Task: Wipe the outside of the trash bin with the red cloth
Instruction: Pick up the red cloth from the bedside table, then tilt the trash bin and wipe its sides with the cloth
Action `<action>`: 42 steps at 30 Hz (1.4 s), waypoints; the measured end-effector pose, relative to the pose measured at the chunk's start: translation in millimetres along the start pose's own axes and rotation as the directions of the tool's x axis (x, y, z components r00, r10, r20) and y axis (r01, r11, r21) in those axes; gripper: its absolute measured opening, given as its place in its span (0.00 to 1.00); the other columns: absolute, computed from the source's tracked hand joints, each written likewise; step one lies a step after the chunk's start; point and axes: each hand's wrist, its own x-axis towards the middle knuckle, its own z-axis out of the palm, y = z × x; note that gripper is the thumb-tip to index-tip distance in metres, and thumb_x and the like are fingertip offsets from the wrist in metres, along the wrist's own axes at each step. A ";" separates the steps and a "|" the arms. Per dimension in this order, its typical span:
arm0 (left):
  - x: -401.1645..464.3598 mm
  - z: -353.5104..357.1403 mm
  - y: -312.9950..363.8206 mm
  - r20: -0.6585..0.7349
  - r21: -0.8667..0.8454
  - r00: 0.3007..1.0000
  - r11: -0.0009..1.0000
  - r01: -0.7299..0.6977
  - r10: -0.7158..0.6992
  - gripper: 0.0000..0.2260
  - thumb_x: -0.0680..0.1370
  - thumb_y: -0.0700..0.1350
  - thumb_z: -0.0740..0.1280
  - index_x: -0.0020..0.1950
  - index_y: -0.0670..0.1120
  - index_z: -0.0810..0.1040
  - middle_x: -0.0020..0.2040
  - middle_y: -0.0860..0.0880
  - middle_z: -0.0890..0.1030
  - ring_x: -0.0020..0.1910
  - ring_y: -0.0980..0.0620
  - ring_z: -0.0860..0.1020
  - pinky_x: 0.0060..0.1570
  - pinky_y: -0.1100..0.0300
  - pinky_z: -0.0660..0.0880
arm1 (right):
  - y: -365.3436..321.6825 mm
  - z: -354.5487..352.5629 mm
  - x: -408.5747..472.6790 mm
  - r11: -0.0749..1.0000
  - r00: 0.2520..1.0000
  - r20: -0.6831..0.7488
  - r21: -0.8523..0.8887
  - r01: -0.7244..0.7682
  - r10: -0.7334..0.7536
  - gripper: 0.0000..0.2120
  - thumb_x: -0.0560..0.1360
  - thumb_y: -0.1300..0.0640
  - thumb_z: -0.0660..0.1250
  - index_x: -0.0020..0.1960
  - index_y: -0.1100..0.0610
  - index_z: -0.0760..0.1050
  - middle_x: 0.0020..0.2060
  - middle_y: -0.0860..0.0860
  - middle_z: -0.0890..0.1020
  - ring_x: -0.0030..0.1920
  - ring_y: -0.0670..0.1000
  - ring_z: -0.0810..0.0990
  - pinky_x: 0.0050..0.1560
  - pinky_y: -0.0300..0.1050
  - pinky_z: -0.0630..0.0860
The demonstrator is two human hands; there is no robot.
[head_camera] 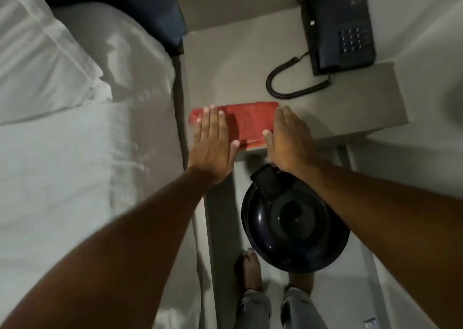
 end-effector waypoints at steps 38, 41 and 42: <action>-152.0 208.8 147.7 -0.016 0.106 0.897 0.893 -0.437 0.441 0.34 0.80 0.58 0.50 0.76 0.33 0.58 0.78 0.32 0.57 0.78 0.35 0.54 0.76 0.41 0.53 | 223.7 89.9 -284.8 -0.527 0.895 0.118 0.837 0.144 0.431 0.27 0.85 0.51 0.46 0.56 0.61 0.83 0.54 0.56 0.87 0.62 0.59 0.82 0.62 0.64 0.77; -152.4 213.1 146.3 -0.050 0.127 0.887 0.884 -0.450 0.459 0.34 0.80 0.58 0.51 0.77 0.34 0.58 0.78 0.33 0.57 0.78 0.37 0.53 0.76 0.43 0.52 | 241.6 123.3 -279.3 -0.348 0.855 -0.001 0.913 0.213 0.519 0.22 0.85 0.52 0.48 0.66 0.63 0.73 0.59 0.57 0.82 0.68 0.60 0.76 0.64 0.58 0.77; -153.1 213.5 146.0 -0.059 0.131 0.885 0.882 -0.452 0.462 0.34 0.80 0.58 0.51 0.77 0.34 0.58 0.78 0.33 0.57 0.78 0.37 0.53 0.76 0.43 0.52 | 241.6 132.9 -274.9 -0.276 0.850 -0.019 0.942 0.192 0.527 0.21 0.85 0.51 0.48 0.66 0.60 0.73 0.60 0.56 0.81 0.66 0.58 0.78 0.63 0.56 0.77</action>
